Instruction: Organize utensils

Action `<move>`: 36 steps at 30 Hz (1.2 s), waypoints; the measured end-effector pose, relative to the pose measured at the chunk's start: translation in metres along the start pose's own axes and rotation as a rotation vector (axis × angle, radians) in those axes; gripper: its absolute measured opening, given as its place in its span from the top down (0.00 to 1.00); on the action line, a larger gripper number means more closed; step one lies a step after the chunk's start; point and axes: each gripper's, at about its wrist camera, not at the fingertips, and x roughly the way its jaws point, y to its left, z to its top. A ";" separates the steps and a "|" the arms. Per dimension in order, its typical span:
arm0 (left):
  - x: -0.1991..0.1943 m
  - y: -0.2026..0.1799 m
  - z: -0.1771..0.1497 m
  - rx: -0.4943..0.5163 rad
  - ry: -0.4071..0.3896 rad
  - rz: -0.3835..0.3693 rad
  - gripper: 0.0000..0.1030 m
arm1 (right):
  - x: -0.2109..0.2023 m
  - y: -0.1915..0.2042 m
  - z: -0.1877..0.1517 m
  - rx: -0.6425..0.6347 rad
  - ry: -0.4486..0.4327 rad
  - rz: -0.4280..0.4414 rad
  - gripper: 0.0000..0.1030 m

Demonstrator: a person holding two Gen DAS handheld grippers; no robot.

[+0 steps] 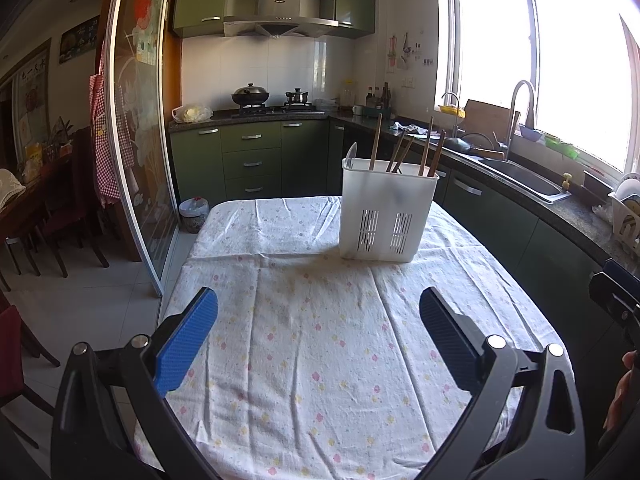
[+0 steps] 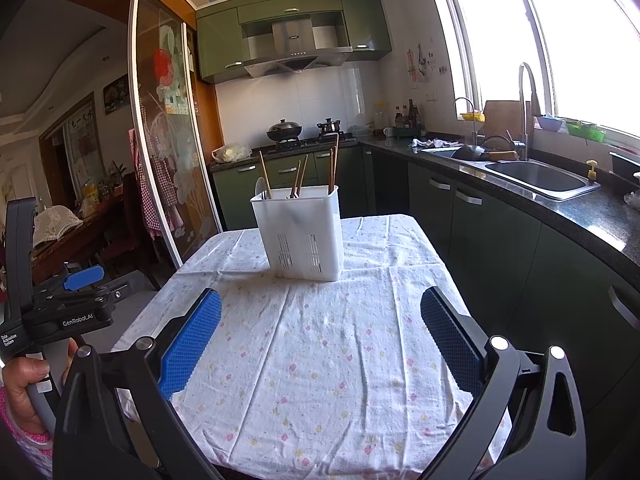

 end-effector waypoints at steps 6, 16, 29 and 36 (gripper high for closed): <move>0.000 0.000 0.000 0.000 0.001 0.000 0.07 | 0.001 0.000 0.000 0.000 0.002 0.001 0.05; -0.001 -0.001 -0.002 0.005 0.001 -0.001 0.07 | 0.002 -0.001 0.000 0.002 0.005 0.002 0.05; -0.002 0.001 0.001 -0.002 -0.001 0.014 0.07 | 0.004 -0.003 -0.002 0.000 0.011 0.002 0.05; -0.005 0.000 0.003 0.010 -0.014 0.054 0.07 | 0.005 -0.002 -0.003 -0.003 0.013 0.003 0.05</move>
